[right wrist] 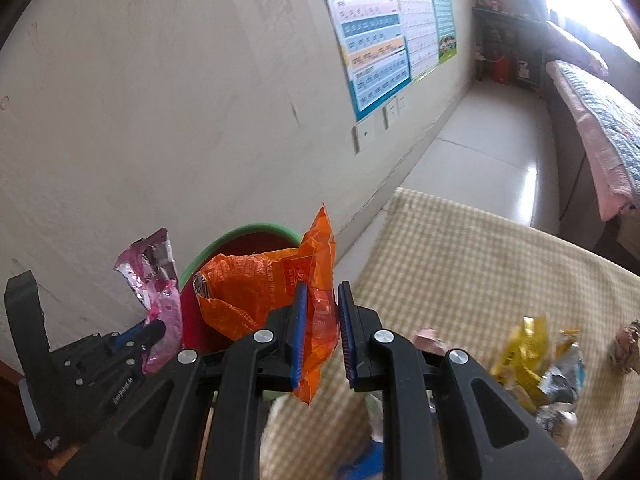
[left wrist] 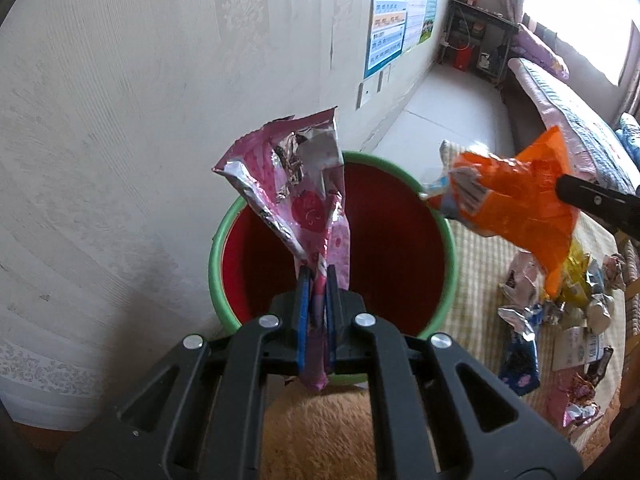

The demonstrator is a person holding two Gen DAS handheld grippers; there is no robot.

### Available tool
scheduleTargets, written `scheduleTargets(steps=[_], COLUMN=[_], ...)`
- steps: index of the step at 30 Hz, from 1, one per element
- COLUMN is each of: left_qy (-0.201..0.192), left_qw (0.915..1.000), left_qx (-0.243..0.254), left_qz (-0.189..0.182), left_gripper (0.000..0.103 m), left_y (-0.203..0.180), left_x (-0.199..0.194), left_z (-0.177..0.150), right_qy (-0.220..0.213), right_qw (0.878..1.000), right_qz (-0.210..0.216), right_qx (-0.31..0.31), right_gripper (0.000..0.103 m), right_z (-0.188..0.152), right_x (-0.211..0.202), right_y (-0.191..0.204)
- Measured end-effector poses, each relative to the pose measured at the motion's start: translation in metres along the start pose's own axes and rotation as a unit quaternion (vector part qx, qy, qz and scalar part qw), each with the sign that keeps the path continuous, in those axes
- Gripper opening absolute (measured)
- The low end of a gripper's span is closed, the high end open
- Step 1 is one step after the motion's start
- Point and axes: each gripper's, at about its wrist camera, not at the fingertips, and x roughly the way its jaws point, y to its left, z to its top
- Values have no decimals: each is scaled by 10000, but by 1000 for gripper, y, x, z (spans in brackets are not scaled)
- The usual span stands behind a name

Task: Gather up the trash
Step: 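Carry both wrappers over the red bin and open both tools to drop them, then grasp the blue-silver wrapper with the left tool while the right tool grasps the crumpled brown paper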

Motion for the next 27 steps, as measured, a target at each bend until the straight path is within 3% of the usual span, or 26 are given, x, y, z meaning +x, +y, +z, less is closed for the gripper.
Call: scheduleTargets(steps=[8, 10, 11, 12, 20, 27], left_qy=[122, 111, 56, 5, -159, -242], left_qw=[9999, 9998, 9998, 9997, 9994, 9992], left_qx=[-56, -116, -163, -186, -271, -103], left_qz=[69, 124, 121, 143, 135, -307], left_gripper=[9, 29, 47, 55, 56, 56], left_y=[4, 5, 6, 6, -5, -52], left_x=[14, 13, 12, 10, -9, -25], left_z=[3, 4, 5, 5, 4, -7], right_qy=[79, 104, 103, 57, -203, -405], right_qw=[9998, 9996, 9994, 9993, 9989, 9989], right_qz=[90, 216, 274, 320, 425, -11], right_qx=[-163, -177, -184, -207, -26, 246], right_gripper=[18, 28, 38, 41, 43, 49], right_z=[9, 12, 13, 12, 1, -33], right_x=[17, 19, 19, 15, -21, -73], right_y=[16, 18, 19, 22, 4, -52])
